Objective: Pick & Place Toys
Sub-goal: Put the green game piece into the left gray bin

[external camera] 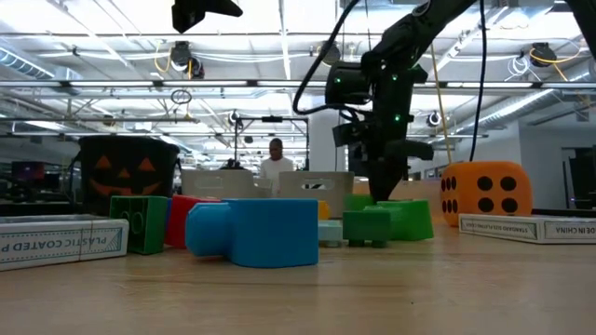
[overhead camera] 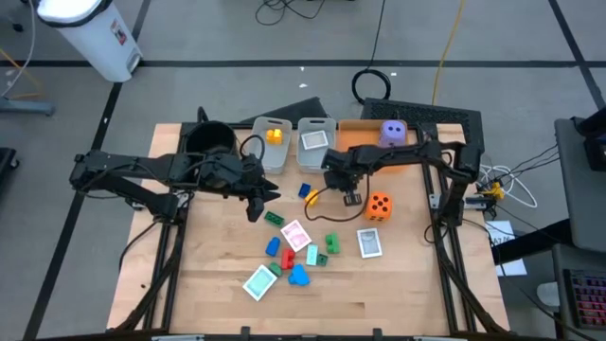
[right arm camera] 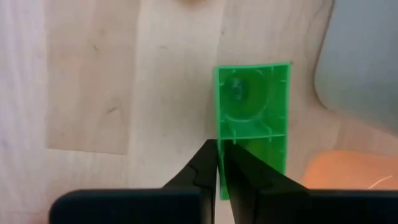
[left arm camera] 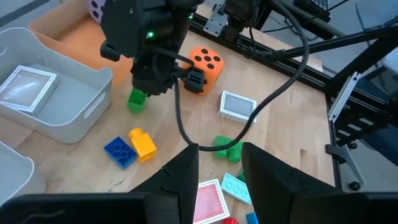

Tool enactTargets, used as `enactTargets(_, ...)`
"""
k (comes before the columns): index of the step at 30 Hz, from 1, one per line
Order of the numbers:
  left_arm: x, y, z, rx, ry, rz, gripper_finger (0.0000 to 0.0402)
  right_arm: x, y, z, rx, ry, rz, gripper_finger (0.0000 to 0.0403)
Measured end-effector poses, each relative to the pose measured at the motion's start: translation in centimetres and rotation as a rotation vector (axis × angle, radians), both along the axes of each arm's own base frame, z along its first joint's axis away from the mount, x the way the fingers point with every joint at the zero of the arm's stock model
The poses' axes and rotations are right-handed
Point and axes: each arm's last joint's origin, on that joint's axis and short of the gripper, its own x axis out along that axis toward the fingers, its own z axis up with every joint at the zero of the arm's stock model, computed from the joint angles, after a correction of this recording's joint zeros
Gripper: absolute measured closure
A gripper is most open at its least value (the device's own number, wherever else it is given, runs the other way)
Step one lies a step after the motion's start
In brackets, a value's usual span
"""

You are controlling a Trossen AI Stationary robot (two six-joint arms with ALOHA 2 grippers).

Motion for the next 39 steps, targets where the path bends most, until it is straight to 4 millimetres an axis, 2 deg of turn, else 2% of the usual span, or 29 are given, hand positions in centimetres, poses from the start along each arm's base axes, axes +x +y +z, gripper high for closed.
enactTargets(6,0.0,0.0,0.0,-0.002,0.0,0.002,0.0275,-0.1,0.9,1.9,0.01,-0.077,-0.001,0.0399)
enactTargets(10,0.0,0.0,0.0,-0.002,-0.001,0.001,0.0275,-0.6,1.9,4.6,0.061,-0.189,-0.024,0.04)
enactTargets(13,0.0,0.0,0.0,-0.003,-0.001,0.001,0.0275,-1.2,2.8,7.4,0.118,-0.318,-0.06,0.0401)
enactTargets(18,0.1,0.0,0.1,-0.003,-0.011,0.002,0.0275,-2.3,4.3,13.1,0.264,-0.65,-0.124,0.0402)
enactTargets(22,0.2,0.7,0.3,-0.012,-0.036,0.034,0.0275,-3.0,5.2,17.3,0.327,-0.933,-0.149,0.0402)
enactTargets(25,0.7,1.5,0.6,-0.03,-0.09,0.072,0.0275,-3.1,5.6,19.7,0.368,-1.124,-0.14,0.0402)
enactTargets(30,1.4,2.8,1.7,-0.02,-0.222,0.096,0.0275,-2.9,5.7,21.3,0.421,-1.289,-0.139,0.0402)
enactTargets(39,1.7,4.7,3.2,0.029,-0.392,0.163,0.0274,-2.8,5.8,21.7,0.424,-1.323,-0.141,0.0403)
